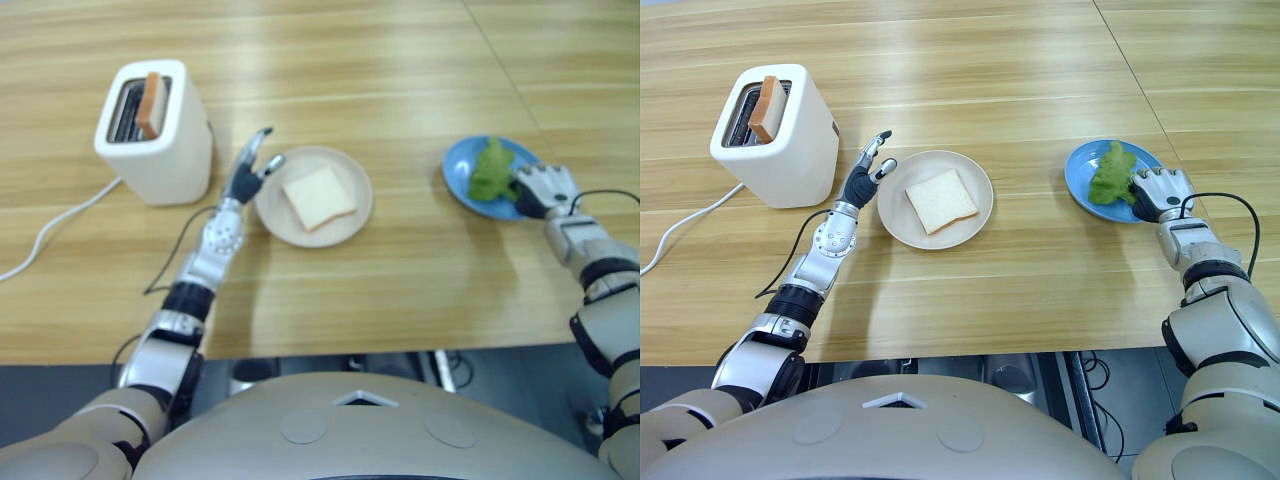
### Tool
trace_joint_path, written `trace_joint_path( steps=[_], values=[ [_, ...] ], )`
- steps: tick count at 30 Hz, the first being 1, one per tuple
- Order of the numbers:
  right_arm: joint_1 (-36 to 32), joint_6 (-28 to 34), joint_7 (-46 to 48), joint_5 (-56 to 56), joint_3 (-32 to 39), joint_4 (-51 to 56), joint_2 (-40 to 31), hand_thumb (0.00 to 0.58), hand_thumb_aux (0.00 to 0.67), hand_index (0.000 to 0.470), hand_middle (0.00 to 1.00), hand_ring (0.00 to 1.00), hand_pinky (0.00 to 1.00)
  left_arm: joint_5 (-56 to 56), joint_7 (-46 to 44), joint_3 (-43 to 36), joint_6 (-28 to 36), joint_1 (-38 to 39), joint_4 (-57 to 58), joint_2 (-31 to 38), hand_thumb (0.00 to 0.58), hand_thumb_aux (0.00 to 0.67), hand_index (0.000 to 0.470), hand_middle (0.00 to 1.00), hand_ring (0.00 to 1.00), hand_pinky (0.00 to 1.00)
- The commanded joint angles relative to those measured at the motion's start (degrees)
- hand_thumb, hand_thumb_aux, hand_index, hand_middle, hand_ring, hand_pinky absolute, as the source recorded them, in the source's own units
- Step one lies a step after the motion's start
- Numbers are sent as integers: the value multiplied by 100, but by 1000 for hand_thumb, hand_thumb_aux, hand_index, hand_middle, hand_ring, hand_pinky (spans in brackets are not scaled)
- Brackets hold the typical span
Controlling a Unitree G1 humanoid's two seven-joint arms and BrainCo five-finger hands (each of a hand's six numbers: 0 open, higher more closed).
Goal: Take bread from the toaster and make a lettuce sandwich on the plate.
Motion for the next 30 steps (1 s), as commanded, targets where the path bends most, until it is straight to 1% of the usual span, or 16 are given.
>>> trace_joint_path(
  steps=[1, 3, 5, 9, 12, 16, 19, 22, 26, 30],
  values=[
    [141, -313, -271, 329, -309, -441, -289, 580, 670, 460, 1000, 1000, 1000, -15, 4, -16, -21, 36, 133, -29, 0, 0, 0, 0, 0, 0],
    [360, -443, -447, 479, -541, -1053, -510, 580, 670, 460, 1000, 1000, 1000, -106, -14, 27, -63, 4, 218, -61, 0, 0, 0, 0, 0, 0],
    [730, -373, -517, 576, -846, -2108, -735, 580, 670, 460, 1000, 1000, 1000, -273, -68, 109, -121, -34, 328, -103, 0, 0, 0, 0, 0, 0],
    [1465, 184, -312, 397, -1286, -4215, -789, 580, 670, 460, 1000, 1000, 1000, -589, -156, 288, -222, -127, 579, -185, 0, 0, 0, 0, 0, 0],
    [1776, 520, -61, 268, -1494, -5351, -585, 580, 670, 460, 1000, 1000, 1000, -823, -275, 421, -297, -258, 901, -240, 0, 0, 0, 0, 0, 0],
    [1642, 767, 409, 30, -1414, -6504, 30, 580, 670, 460, 1000, 1000, 1000, -1101, -395, 596, -400, -421, 1304, -292, 0, 0, 0, 0, 0, 0],
    [1402, 818, 728, -171, -1230, -6958, 576, 580, 670, 460, 1000, 1000, 1000, -1282, -429, 735, -472, -495, 1439, -295, 0, 0, 0, 0, 0, 0],
    [1138, 806, 978, -357, -1017, -7111, 1128, 580, 670, 460, 1000, 1000, 1000, -1467, -502, 880, -468, -574, 1563, -310, 0, 0, 0, 0, 0, 0],
    [765, 690, 1091, -520, -698, -6704, 1747, 580, 670, 460, 1000, 1000, 1000, -1523, -567, 938, -496, -628, 1673, -317, 0, 0, 0, 0, 0, 0],
    [589, 551, 1100, -553, -472, -6205, 2132, 580, 670, 460, 1000, 1000, 1000, -1509, -595, 947, -525, -630, 1723, -339, 0, 0, 0, 0, 0, 0]
  ],
)
